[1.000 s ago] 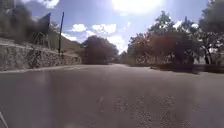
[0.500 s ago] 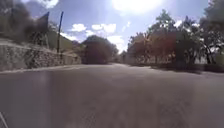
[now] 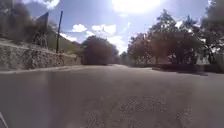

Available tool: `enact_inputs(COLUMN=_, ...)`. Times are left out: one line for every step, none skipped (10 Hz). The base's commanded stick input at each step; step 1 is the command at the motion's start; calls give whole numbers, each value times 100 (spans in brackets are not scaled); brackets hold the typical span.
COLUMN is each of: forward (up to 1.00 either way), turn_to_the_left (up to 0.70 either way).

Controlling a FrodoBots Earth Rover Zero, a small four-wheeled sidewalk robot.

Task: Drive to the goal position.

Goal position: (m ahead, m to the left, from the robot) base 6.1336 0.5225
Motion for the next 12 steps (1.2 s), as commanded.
enact_inputs(forward=50, turn_to_the_left=50)
enact_inputs(forward=50, turn_to_the_left=50)
enact_inputs(forward=50, turn_to_the_left=0)
enact_inputs(forward=50, turn_to_the_left=0)
enact_inputs(forward=50, turn_to_the_left=0)
enact_inputs(forward=50, turn_to_the_left=0)
enact_inputs(forward=50, turn_to_the_left=0)
enact_inputs(forward=50, turn_to_the_left=0)
enact_inputs(forward=50, turn_to_the_left=0)
enact_inputs(forward=50, turn_to_the_left=0)
enact_inputs(forward=50, turn_to_the_left=0)
enact_inputs(forward=50, turn_to_the_left=0)
